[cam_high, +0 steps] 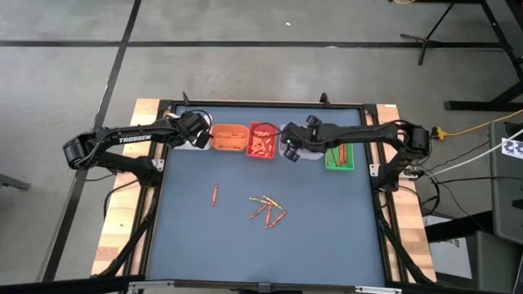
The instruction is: Sort crayons
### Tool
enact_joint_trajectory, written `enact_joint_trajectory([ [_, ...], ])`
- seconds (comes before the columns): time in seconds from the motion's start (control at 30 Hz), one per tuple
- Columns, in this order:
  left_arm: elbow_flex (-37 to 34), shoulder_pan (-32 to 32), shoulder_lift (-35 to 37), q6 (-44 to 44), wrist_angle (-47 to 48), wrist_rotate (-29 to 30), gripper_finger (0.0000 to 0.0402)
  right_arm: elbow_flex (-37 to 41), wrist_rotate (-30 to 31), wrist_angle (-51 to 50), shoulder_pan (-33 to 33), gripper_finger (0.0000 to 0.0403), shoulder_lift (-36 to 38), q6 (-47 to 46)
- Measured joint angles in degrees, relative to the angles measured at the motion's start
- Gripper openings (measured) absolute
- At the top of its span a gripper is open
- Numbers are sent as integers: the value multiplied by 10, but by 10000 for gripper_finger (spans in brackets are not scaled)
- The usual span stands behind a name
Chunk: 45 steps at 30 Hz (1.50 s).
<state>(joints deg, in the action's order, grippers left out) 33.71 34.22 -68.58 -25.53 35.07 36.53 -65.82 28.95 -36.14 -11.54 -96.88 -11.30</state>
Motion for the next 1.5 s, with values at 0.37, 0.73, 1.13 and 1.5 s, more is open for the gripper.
enact_joint_trajectory([
  [0.37,0,0,0,0,0,0,116,0,0,0,-9,24,0,-3],
  [0.73,0,0,0,0,0,0,116,0,0,0,-9,91,0,-4],
  [1.13,0,0,0,0,0,0,116,0,0,0,-9,127,0,-4],
  [1.5,0,0,0,1,-2,0,116,-1,0,0,-9,127,0,-4],
])
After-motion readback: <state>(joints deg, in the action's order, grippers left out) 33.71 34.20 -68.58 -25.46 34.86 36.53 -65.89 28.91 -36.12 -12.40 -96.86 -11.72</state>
